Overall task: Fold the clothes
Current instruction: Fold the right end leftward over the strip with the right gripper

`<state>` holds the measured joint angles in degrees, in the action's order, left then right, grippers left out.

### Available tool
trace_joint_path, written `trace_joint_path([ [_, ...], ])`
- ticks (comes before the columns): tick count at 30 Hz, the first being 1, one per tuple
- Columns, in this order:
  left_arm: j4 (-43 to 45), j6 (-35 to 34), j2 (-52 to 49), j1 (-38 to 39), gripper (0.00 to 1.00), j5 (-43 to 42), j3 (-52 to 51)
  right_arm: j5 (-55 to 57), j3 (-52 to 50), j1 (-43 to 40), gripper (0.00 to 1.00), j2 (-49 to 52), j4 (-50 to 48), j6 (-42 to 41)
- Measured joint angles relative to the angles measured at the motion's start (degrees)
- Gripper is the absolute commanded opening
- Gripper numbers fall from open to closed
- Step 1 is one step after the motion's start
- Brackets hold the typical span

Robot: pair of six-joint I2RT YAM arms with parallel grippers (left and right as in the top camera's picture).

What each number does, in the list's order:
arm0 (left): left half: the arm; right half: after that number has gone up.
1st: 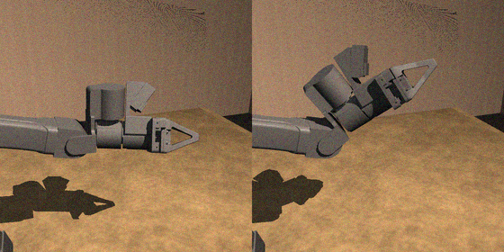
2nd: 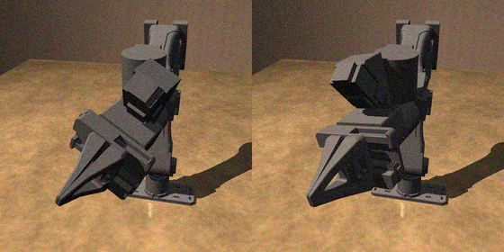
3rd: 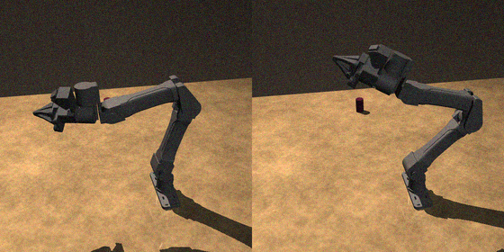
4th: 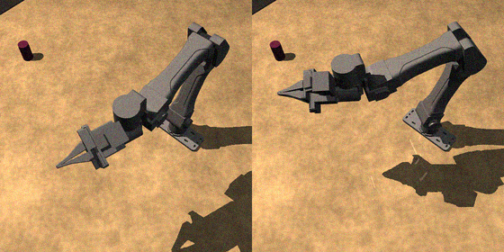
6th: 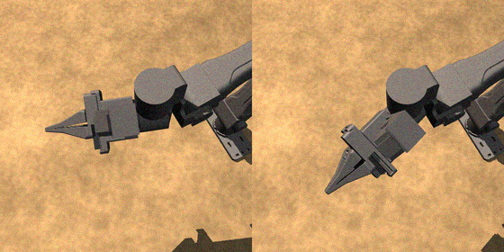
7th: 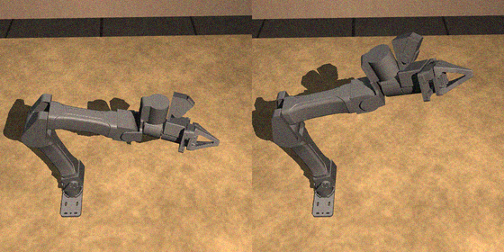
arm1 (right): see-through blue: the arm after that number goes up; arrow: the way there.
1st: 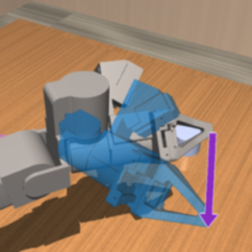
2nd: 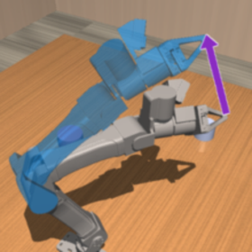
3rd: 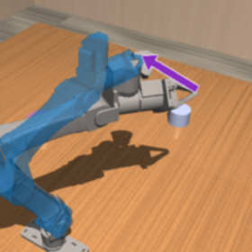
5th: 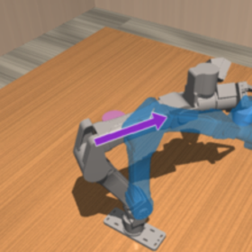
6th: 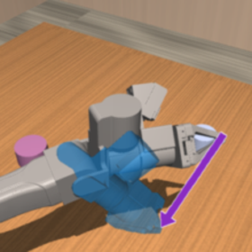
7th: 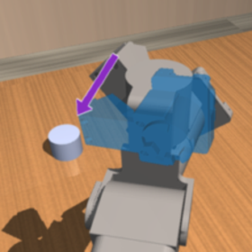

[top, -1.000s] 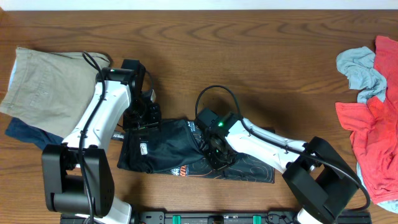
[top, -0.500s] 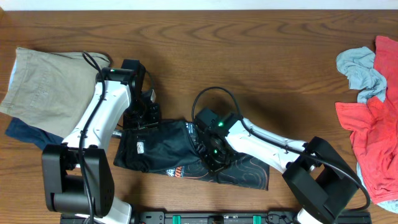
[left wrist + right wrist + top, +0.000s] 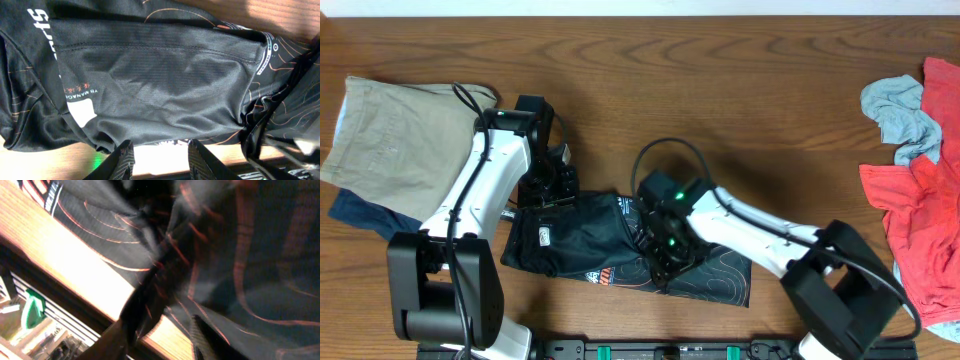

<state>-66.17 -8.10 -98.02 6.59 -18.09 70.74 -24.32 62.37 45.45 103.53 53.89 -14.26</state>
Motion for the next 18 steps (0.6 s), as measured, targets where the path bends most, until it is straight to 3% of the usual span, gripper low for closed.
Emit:
trace_joint_path([
  [3,-0.09,0.0,0.0,0.0,0.38,0.0,0.0,1.86,-0.09,-2.97,0.5,-2.58,0.57,-0.42],
  [4,-0.2,0.0,0.0,0.0,0.38,0.0,0.0,2.67,-0.11,-3.93,0.56,-3.78,1.03,-0.74],
  [6,-0.24,0.0,0.0,0.0,0.38,0.0,0.0,5.09,-0.09,-6.36,0.99,-7.26,2.4,-2.19],
  [10,-0.24,0.0,0.0,0.0,0.38,0.0,0.0,10.93,-0.09,-11.63,0.99,-12.59,6.88,-4.79],
  [18,-0.24,0.0,0.0,0.0,0.38,0.0,0.0,15.89,-4.26,-19.12,0.97,-13.03,7.5,-7.28],
])
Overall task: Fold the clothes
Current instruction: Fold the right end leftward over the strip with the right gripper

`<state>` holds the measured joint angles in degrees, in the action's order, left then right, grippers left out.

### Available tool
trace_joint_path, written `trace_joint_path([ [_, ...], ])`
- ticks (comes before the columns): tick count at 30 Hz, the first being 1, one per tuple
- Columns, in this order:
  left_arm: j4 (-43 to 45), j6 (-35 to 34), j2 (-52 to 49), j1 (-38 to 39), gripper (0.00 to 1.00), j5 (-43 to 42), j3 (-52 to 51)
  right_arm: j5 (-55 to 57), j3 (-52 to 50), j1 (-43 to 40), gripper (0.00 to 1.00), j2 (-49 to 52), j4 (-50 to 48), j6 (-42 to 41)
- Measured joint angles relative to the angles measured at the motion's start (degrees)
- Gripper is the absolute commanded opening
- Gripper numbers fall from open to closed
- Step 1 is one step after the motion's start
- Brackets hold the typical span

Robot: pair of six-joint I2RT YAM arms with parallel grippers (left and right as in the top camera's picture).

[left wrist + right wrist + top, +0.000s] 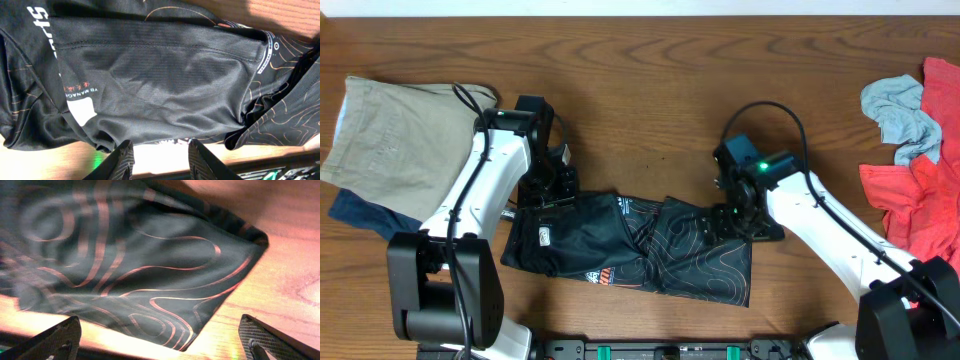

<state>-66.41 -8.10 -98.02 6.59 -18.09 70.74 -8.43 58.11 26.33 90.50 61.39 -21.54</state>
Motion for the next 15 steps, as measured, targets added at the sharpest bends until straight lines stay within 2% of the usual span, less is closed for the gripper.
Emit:
trace_joint_path([
  [4,0.0,0.0,0.0,0.0,0.38,0.0,0.0,0.85,-5.38,-0.92,0.95,0.02,-3.54,-1.49],
  [6,0.0,0.0,0.0,0.0,0.38,0.0,0.0,1.31,-7.61,-1.03,0.89,0.02,-5.68,-1.92],
  [8,0.0,0.0,0.0,0.0,0.38,0.0,0.0,1.44,-9.29,-1.01,0.71,0.02,-8.0,-2.1],
  [10,0.0,0.0,0.0,0.0,0.38,0.0,0.0,1.44,-10.73,-1.03,0.39,0.02,-10.19,-2.43],
  [11,0.02,0.0,0.0,0.0,0.38,0.0,0.0,1.27,-11.3,-1.03,0.3,0.02,-11.17,-2.58],
  [13,0.0,0.0,0.0,0.0,0.38,0.0,0.0,1.07,-12.26,-1.03,0.17,0.02,-12.96,-2.58],
  [14,0.0,0.0,0.0,0.0,0.38,0.0,0.0,0.98,-12.63,-1.03,0.06,0.02,-13.7,-2.64],
  [15,0.0,0.0,0.0,0.0,0.38,0.0,0.0,0.96,-13.05,-1.03,0.01,0.02,-14.47,-2.91],
])
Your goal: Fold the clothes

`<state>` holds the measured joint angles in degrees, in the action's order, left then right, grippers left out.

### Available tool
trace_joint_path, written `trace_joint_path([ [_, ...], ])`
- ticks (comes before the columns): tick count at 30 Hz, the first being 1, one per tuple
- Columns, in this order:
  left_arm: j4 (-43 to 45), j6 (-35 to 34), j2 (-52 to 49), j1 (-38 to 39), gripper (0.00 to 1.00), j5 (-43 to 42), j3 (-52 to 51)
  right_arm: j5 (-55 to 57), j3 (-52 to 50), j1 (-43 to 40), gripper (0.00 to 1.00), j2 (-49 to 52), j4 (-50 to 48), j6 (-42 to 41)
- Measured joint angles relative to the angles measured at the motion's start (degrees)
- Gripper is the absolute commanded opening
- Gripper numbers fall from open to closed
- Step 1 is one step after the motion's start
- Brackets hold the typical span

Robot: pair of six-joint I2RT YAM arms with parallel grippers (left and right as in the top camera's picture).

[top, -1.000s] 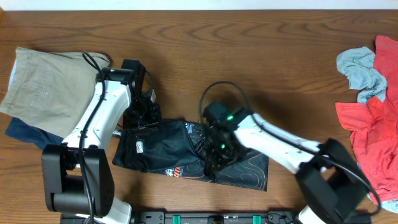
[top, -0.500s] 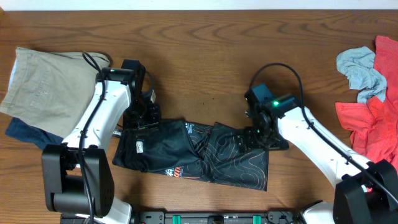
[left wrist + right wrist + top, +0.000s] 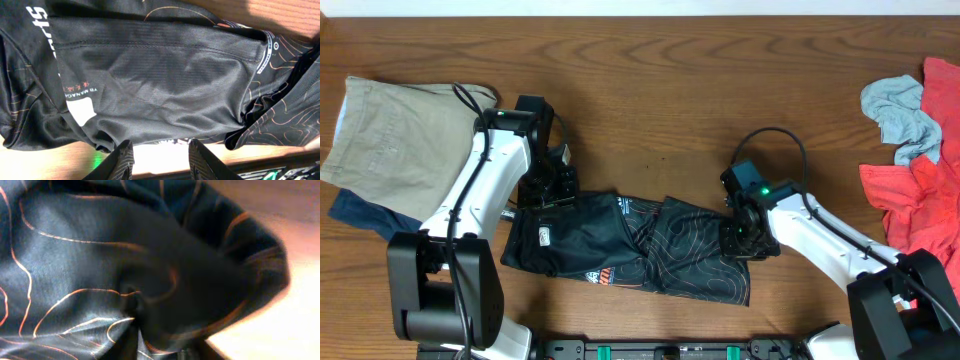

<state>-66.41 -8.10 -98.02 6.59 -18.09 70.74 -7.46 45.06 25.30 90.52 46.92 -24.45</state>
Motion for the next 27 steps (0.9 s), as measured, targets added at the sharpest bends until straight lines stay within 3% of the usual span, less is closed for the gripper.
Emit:
trace_joint_path([
  [8,0.0,0.0,0.0,0.0,0.38,0.0,0.0,1.49,-0.59,-2.67,0.01,0.0,-5.62,-0.15],
  [15,0.07,0.0,0.0,0.0,0.39,0.0,0.0,7.21,0.07,-14.05,0.01,0.0,-13.53,4.0],
  [16,0.07,0.0,0.0,0.0,0.46,0.0,0.0,7.61,0.24,-15.5,0.01,0.0,-14.32,4.87],
  [18,0.07,0.31,0.0,0.0,0.58,0.0,0.0,8.24,0.7,-18.23,0.11,0.0,-15.45,6.78],
  [20,0.0,0.15,0.0,0.0,0.64,0.02,0.0,8.68,1.07,-20.68,0.48,0.0,-15.96,8.57],
  [22,-0.2,-0.13,0.0,0.0,0.65,0.0,0.0,8.74,1.16,-21.88,0.65,0.0,-15.65,9.77],
  [24,-0.48,-0.15,0.0,0.0,0.71,0.0,0.0,8.55,1.2,-22.45,0.8,0.0,-14.51,10.82],
  [27,-0.42,-0.26,0.0,0.0,0.74,0.0,-0.15,8.35,1.31,-22.67,0.89,0.0,-11.87,12.2],
])
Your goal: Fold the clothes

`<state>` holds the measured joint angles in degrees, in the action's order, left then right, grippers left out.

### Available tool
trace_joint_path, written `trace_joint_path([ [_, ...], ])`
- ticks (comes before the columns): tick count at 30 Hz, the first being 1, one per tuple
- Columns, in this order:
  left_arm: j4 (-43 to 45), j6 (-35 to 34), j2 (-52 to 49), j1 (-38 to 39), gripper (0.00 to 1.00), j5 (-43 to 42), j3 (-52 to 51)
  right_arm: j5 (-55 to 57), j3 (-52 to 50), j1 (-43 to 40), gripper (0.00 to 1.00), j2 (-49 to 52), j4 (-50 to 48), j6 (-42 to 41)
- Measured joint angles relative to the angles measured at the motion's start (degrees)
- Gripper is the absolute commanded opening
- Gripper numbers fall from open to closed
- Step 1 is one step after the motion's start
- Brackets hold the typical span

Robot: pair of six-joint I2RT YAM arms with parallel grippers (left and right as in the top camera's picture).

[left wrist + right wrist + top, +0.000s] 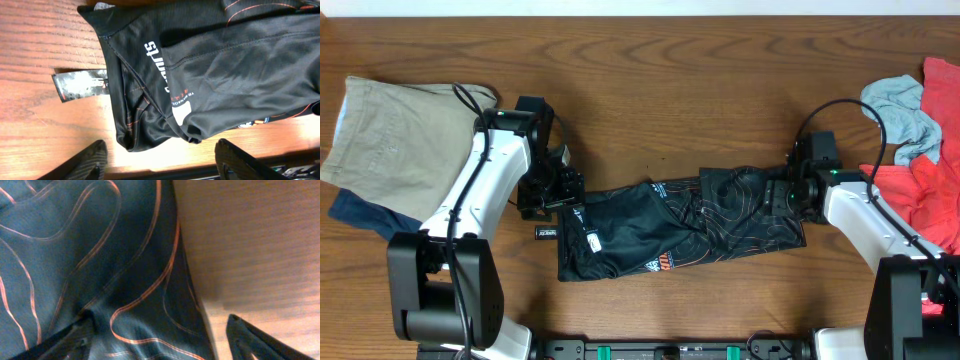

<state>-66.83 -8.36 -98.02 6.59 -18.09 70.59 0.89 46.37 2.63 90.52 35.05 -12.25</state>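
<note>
A black sports garment (660, 225) with orange line print lies stretched and rumpled across the table's middle. My left gripper (548, 192) hovers just off its left end, open, fingers wide apart (167, 162) and empty. The left wrist view shows the garment's (225, 75) hem and white lettering. My right gripper (782, 198) sits at the garment's right end, also open (160, 340), its fingers spread over the printed fabric (100, 255) beside bare wood.
A small black tag (545, 233) lies loose on the table (650, 90) by the garment's left end, also in the left wrist view (80, 85). Folded beige trousers (390, 140) rest on a dark blue item at far left. Red and grey clothes (920, 150) are heaped at far right.
The garment lies further right and is stretched out longer. My right gripper went from shut on its right corner to open at the right end. My left fingers stand much wider apart, and the tag is uncovered.
My right gripper was first down in the garment's middle. It then stood open over the right half, which lay spread out. After that it was shut on the right corner. The garment has since shifted right, away from my left gripper, and both grippers are open.
</note>
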Motion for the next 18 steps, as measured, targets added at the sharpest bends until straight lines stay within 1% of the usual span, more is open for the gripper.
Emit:
trace_joint_path([
  [6,4.81,0.02,0.04,0.0,0.76,-0.02,-4.61,-0.02,1.07,0.0,0.94,0.0,5.66,0.72],
  [11,9.7,-0.26,0.04,0.0,0.77,-0.02,-10.03,-0.02,1.6,0.0,0.95,-0.7,7.67,0.76],
  [18,16.94,-0.74,-0.02,0.0,0.77,-0.02,-14.78,-0.04,1.66,0.0,0.95,-2.47,9.09,0.76],
])
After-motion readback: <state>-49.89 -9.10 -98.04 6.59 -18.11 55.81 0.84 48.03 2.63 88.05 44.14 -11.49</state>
